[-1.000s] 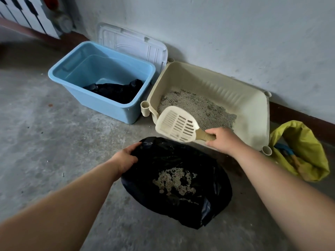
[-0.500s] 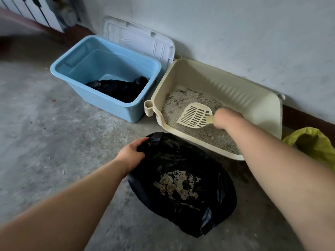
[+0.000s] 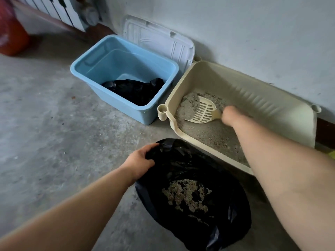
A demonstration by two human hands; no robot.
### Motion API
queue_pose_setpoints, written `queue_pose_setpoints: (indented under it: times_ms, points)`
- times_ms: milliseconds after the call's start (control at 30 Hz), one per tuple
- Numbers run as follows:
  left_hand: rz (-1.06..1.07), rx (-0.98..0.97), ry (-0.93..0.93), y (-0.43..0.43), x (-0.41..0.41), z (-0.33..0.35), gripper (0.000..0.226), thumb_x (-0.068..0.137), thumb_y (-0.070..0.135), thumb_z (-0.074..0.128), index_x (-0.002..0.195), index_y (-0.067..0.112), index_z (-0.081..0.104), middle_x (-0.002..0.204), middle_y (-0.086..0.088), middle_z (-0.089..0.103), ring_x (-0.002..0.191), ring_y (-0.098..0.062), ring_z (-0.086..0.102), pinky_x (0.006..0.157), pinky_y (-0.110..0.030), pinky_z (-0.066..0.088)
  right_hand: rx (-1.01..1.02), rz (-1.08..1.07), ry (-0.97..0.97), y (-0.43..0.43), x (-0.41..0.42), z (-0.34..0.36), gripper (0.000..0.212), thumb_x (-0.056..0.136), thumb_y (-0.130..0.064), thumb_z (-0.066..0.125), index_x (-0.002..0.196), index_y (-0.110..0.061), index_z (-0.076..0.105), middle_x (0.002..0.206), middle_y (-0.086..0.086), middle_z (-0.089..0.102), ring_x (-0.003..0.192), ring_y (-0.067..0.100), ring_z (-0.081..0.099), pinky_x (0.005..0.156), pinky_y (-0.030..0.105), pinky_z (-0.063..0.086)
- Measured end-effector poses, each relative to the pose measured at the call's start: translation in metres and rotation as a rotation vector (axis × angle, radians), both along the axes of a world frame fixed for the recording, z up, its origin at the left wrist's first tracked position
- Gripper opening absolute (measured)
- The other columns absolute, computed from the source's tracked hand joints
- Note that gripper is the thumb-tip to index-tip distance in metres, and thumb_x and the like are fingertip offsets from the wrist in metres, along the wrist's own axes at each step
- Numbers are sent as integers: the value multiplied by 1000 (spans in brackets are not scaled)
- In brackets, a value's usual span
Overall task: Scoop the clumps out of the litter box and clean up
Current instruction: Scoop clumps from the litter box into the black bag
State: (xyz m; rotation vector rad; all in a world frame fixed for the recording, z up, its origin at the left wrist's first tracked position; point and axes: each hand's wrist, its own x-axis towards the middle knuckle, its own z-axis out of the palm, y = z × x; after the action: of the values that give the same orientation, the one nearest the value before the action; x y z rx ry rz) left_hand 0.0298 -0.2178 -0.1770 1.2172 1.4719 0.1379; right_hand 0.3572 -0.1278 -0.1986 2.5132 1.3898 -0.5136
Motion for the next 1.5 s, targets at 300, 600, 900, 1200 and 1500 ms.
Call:
queue_pose_setpoints:
  times_ms: [300,600,900,1200,1500]
  points:
    - [-25,-21,17,-10,-11,3,61,84,-6,47,113,45,63,113,10,65,94,-16,69,84,-28,57,114,-127,476,-22,9,-25,55,87,-7,64,139,-17,47,143,6,47,130,28,44,110,37,30]
    - [-155,-128,215,-23,-15,-11,50,87,-2,43,123,28,61,110,-6,68,85,-20,65,81,-29,54,204,-197,691,-40,1,-29,65,78,-2,72,138,-12,47,143,7,46,129,26,44,110,32,26]
    - [-392,-113,481,-15,-10,-9,32,100,20,37,123,8,56,131,-12,54,119,-26,51,98,-30,40,213,-148,616,-59,-10,-6,64,83,-4,67,141,-15,43,144,5,46,128,26,45,105,33,31]
    - [27,339,250,3,2,8,48,73,40,46,121,38,53,133,3,46,122,-21,45,107,-49,33,243,-118,534,-92,-22,27,63,84,-14,69,141,-21,43,135,8,53,93,23,56,77,30,44]
    - [-40,344,158,11,21,-2,36,90,17,54,126,21,56,128,-1,60,116,-17,55,94,-26,38,172,-2,472,-134,-45,58,58,84,-18,70,137,-23,49,138,0,53,119,20,53,93,25,33]
